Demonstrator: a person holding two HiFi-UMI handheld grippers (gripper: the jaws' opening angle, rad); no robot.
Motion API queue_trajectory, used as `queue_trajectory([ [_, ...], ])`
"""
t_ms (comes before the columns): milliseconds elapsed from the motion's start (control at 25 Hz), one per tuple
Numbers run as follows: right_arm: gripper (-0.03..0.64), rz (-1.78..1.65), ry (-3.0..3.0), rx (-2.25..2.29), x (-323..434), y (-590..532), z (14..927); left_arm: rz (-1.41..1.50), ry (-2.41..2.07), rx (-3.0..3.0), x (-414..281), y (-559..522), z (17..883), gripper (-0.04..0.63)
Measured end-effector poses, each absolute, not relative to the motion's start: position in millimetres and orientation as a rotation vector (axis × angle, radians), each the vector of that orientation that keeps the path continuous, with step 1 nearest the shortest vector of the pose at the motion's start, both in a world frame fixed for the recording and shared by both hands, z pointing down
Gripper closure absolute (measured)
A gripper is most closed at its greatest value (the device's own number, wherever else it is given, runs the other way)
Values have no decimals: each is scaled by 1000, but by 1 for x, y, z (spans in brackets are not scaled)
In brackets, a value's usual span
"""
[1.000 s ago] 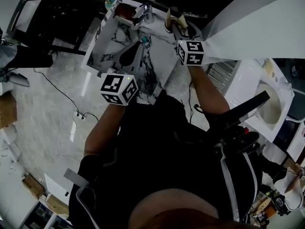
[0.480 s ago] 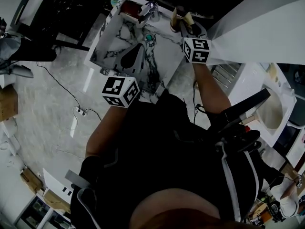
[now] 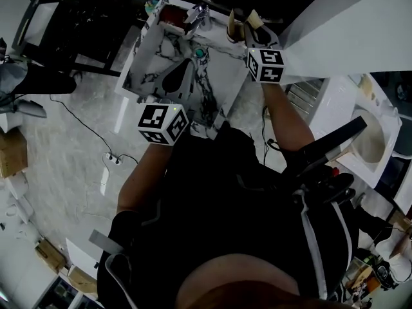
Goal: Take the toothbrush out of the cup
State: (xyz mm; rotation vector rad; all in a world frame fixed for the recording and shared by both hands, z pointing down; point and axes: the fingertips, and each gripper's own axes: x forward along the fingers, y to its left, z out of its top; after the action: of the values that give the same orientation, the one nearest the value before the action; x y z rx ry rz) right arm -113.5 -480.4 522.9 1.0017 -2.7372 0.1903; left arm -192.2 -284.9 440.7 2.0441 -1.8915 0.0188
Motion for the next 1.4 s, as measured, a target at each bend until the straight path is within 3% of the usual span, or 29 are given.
queue_trajectory([
  [1400,557,61,-2789,1460,-60,-336,326,-146,-1671,2434,-209,-261,357,589],
])
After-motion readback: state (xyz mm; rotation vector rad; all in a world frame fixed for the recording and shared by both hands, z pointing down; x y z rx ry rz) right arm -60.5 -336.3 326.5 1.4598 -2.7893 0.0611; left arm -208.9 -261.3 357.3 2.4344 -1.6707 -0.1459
